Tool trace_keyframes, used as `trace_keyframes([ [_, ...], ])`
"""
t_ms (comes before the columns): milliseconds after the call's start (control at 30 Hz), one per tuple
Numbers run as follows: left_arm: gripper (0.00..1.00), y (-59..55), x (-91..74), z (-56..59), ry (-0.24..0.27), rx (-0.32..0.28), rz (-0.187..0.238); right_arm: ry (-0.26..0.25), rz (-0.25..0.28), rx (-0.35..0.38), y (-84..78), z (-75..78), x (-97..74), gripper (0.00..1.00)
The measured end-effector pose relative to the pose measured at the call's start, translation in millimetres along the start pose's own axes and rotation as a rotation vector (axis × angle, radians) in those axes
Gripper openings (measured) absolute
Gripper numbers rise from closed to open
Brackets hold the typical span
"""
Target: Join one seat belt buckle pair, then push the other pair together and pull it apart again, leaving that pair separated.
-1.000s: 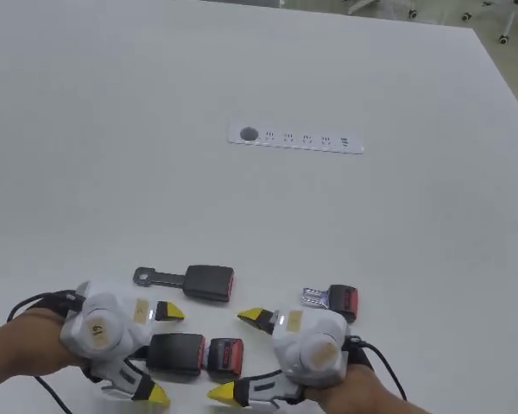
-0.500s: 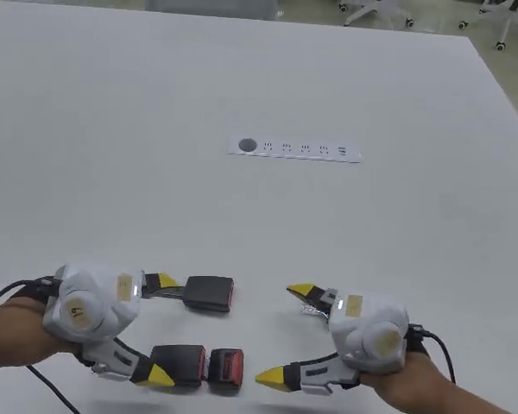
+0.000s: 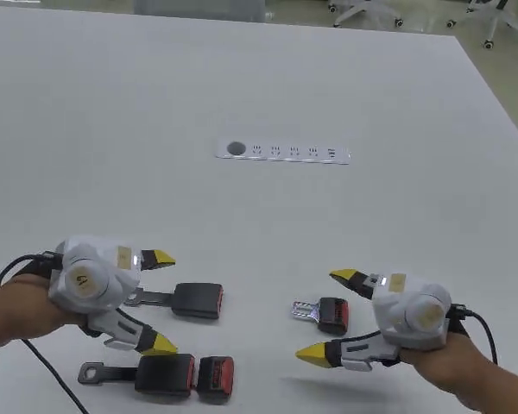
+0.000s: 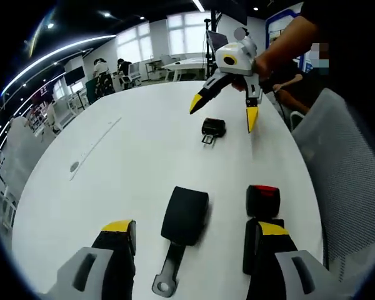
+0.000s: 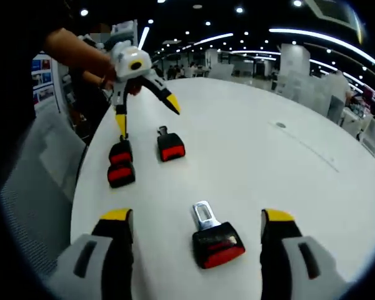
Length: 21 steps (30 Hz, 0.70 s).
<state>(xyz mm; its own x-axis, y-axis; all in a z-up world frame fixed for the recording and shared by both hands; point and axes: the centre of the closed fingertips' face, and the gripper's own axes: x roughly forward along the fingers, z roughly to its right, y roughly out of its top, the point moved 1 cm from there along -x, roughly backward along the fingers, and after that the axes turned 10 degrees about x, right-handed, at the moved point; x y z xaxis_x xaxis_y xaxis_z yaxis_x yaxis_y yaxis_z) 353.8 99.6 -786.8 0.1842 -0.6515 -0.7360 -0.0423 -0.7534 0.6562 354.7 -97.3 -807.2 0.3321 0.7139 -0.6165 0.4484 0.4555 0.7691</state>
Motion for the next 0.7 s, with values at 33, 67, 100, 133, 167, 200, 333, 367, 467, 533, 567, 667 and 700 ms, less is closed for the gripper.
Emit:
trace_keyframes([
  [33, 0.79, 0.1, 1.0, -1.6, 0.001, -0.007, 0.002, 0.0, -0.005, 0.008, -2.0, 2.2, -1.1, 0.84],
  [67, 0.79, -0.4, 3.2, -3.1, 0.001, -0.011, -0.001, 0.002, -0.004, 0.012, -4.0, 4.5, -2.3, 0.84],
  [100, 0.79, -3.0, 5.0, -5.1, 0.001, -0.012, -0.002, 0.0, -0.01, 0.011, -6.3, 6.1, -2.4, 0.84],
  [133, 0.79, -5.8, 7.2, -7.0, 0.001, -0.01, -0.007, 0.0, -0.02, 0.011, -9.7, 8.1, -2.7, 0.84],
  [167, 0.79, -8.5, 8.9, -8.5, -0.001, -0.011, -0.011, 0.0, -0.026, 0.014, -11.7, 9.6, -2.6, 0.84],
  [200, 0.78, -10.9, 11.1, -9.8, -0.004, -0.018, -0.014, 0.002, -0.033, 0.016, -14.4, 11.2, -2.2, 0.83],
  [333, 0.77, -16.9, 17.7, -10.9, -0.023, -0.021, -0.018, 0.008, -0.057, 0.019, -22.0, 14.7, -0.9, 0.8],
  [367, 0.76, -22.4, 19.7, -11.4, -0.031, 0.006, -0.047, 0.006, -0.059, 0.017, -23.1, 15.8, -0.4, 0.79],
  [467, 0.74, -24.3, 25.6, -10.8, -0.048, -0.019, -0.033, 0.013, -0.083, 0.016, -29.5, 17.9, 1.0, 0.75],
  [533, 0.73, -26.0, 28.5, -10.2, -0.052, -0.003, -0.047, 0.021, -0.086, 0.019, -31.2, 17.7, 1.0, 0.74],
  [567, 0.72, -26.3, 29.4, -9.4, -0.055, 0.002, -0.053, 0.021, -0.091, 0.02, -32.5, 18.4, 1.3, 0.74],
  [667, 0.71, -26.4, 33.1, -9.3, -0.065, -0.003, -0.049, 0.027, -0.104, 0.023, -36.5, 18.4, 1.7, 0.72],
  [700, 0.71, -26.3, 33.9, -9.5, -0.066, -0.002, -0.052, 0.033, -0.109, 0.023, -38.2, 17.9, 2.1, 0.72],
])
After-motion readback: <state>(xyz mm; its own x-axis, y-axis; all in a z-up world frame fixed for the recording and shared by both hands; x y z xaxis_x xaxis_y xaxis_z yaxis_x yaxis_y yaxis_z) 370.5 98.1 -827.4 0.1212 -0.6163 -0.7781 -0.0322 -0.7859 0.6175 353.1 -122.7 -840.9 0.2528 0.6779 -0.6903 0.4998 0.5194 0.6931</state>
